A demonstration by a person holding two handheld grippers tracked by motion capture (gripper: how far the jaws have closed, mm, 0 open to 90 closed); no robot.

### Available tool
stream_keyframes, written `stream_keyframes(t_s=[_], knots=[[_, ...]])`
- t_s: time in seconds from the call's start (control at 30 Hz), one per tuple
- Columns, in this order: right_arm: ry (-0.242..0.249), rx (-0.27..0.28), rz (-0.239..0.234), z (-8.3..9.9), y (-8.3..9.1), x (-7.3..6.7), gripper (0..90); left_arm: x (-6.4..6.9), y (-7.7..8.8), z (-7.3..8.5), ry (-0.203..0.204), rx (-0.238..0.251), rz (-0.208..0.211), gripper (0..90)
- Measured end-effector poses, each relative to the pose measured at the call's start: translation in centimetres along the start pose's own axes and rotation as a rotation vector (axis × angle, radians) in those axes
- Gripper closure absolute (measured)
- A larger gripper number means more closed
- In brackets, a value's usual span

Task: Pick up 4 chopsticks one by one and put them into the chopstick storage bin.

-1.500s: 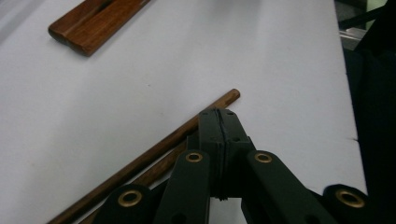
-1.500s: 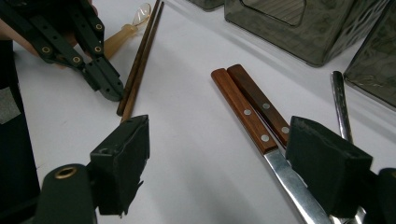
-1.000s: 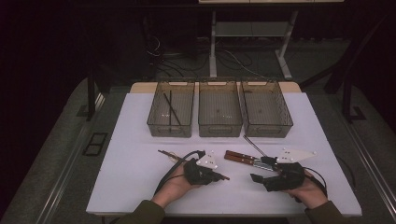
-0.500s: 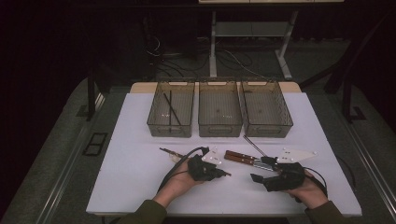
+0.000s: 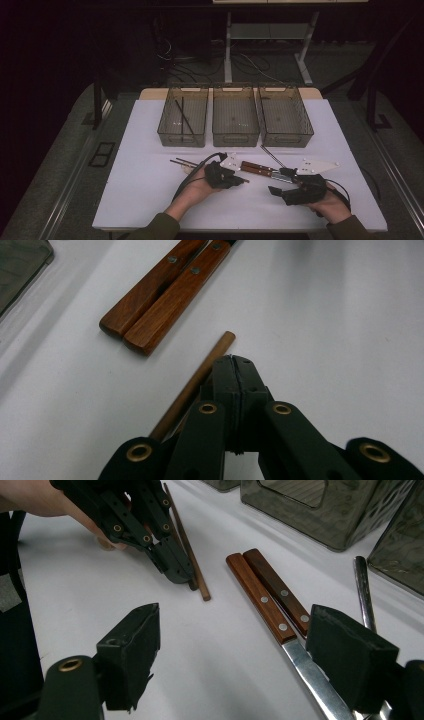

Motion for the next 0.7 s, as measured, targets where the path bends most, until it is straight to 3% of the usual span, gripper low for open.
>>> stream_keyframes(t_s=[0.07,0.23,0.37,0.7], knots=[[0.0,0.0,0.0,0.0,0.0,0.0,22.0,0.1,-0.1,0.0,0.024,0.019,-0.004,88.9],[0.001,-0.004,0.001,0.0,0.0,-0.1,22.0,0.0,0.3,-0.2,0.023,0.027,0.005,88.8],[0.004,-0.004,0.001,0.0,0.0,-0.1,22.0,-0.3,1.3,-0.4,0.056,0.07,-0.011,87.1],[0.006,-0.01,0.001,0.1,0.0,-0.1,22.0,-3.5,7.4,0.7,0.138,0.129,-0.134,88.9]])
Point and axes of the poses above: each handheld gripper's, and its own axes: y roughly backward along the jaws, z roughly out of its underside, x roughly to its right, the point moved 5 cm from there along -y, roughly forward along the jaws, and after that the axes turned 12 degrees about x, right-handed, at the moved point
